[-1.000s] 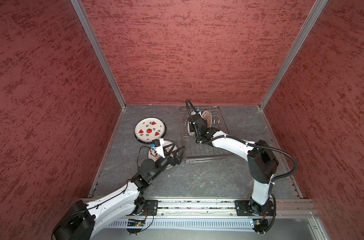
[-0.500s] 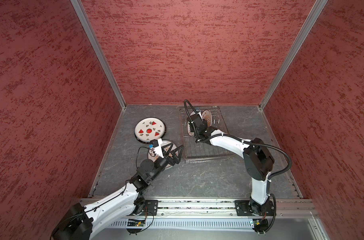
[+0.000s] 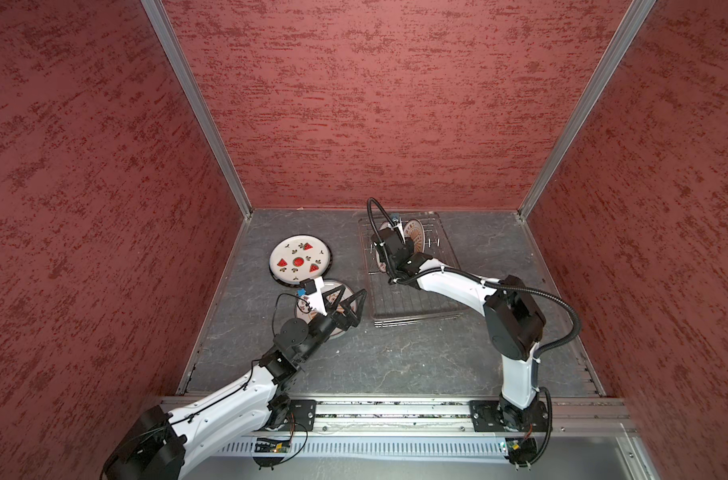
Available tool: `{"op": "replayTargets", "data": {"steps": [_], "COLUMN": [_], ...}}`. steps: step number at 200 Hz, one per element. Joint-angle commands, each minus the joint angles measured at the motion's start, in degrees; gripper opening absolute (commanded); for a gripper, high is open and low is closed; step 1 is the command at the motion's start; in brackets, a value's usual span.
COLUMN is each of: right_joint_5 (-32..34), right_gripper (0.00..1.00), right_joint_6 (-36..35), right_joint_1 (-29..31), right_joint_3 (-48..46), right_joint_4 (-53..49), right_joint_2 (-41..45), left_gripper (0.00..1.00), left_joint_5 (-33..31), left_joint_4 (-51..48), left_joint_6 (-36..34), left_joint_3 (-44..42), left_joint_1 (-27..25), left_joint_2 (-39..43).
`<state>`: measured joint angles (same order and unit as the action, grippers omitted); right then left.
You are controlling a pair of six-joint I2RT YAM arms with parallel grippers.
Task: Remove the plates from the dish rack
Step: 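Grip the next sunburst plate in the rack with the right gripper, then lift the sunburst plate out of the rack with the right gripper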
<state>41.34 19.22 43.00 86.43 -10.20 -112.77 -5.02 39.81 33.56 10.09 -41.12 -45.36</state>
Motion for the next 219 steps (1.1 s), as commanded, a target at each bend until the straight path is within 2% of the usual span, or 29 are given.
{"op": "replayTargets", "data": {"steps": [1,29,112,219], "right_joint_5": [0.7,2.6,13.2,18.0], "right_gripper": [0.04,0.0,0.0,0.0], "right_joint_6": [1.5,0.9,-8.4,-17.7], "right_joint_1": [0.5,0.9,4.0,6.2], "right_joint_3": [1.8,2.0,1.3,-12.3], "right_joint_4": [0.0,1.4,8.1,24.7], "right_joint_2": [-1.1,-0.6,2.6,15.2], "left_gripper": [0.99,0.99,1.0,0.99], "left_joint_5": [-0.9,-0.7,-1.2,-2.5], "left_joint_4": [-0.4,-0.4,-0.7,-0.3], "left_joint_6": [-1.0,-1.0,-0.9,0.1], "left_joint_3": [-0.4,-0.4,-0.8,-2.0], "left_joint_1": [-0.2,-0.2,-0.2,-0.1], "left_joint_2": [0.0,-0.2,0.2,2.3]}}
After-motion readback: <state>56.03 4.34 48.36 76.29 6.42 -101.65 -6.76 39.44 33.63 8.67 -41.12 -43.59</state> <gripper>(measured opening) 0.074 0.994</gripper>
